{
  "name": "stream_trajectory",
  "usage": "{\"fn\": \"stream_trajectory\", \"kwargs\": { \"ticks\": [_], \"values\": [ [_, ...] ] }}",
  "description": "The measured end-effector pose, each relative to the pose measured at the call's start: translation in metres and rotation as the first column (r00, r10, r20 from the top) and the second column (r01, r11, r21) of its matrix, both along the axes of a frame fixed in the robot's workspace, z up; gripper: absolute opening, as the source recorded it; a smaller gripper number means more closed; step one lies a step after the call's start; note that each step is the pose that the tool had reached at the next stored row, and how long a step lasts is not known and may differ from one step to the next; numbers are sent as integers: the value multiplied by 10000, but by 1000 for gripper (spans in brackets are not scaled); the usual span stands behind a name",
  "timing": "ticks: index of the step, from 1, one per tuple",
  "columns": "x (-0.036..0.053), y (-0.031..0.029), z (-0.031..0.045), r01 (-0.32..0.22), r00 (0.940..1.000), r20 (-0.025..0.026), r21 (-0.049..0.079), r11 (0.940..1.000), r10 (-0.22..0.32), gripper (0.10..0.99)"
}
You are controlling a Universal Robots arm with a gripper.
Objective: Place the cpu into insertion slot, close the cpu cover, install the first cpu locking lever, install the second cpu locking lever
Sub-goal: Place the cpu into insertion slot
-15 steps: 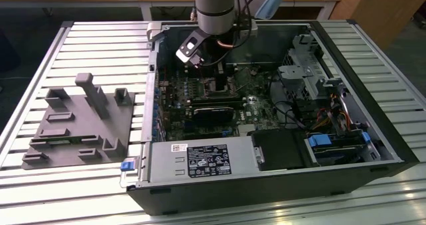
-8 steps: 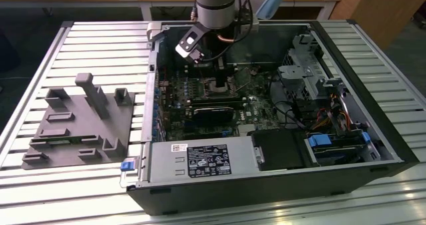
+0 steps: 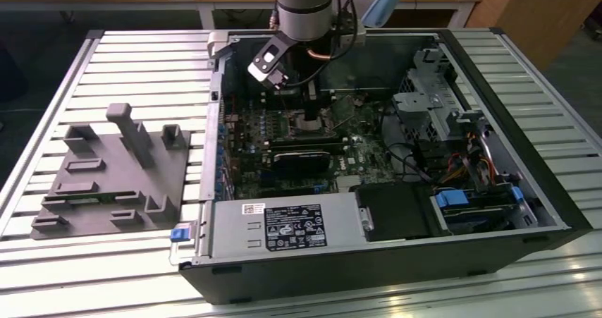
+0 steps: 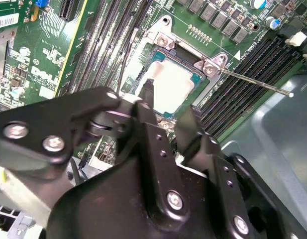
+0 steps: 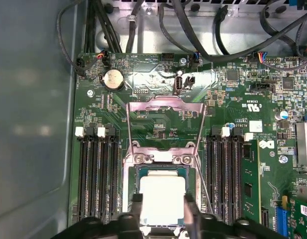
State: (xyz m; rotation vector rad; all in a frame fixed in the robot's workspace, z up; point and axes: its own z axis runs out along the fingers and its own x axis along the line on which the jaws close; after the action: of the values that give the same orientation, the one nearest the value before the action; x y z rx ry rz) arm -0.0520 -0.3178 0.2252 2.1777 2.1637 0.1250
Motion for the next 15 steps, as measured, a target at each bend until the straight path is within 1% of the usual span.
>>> {"fn": "stream_trajectory", "kwargs": {
  "ticks": [1,4,5,6,7,9,10,14,15],
  "values": [
    [0,0,0,0,10000,0,1,10000,0,475],
    [0,0,0,0,10000,0,0,10000,0,298],
    [0,0,1,0,10000,0,1,10000,0,298],
    [0,0,1,0,10000,0,0,10000,0,239],
    [0,0,1,0,10000,0,0,10000,0,239],
    [0,0,1,0,10000,0,0,10000,0,122],
    [0,0,1,0,10000,0,0,10000,0,106],
    [0,0,2,0,10000,0,0,10000,0,106],
    [0,0,2,-1,10000,-13,0,10000,1,106]
  ]
}}
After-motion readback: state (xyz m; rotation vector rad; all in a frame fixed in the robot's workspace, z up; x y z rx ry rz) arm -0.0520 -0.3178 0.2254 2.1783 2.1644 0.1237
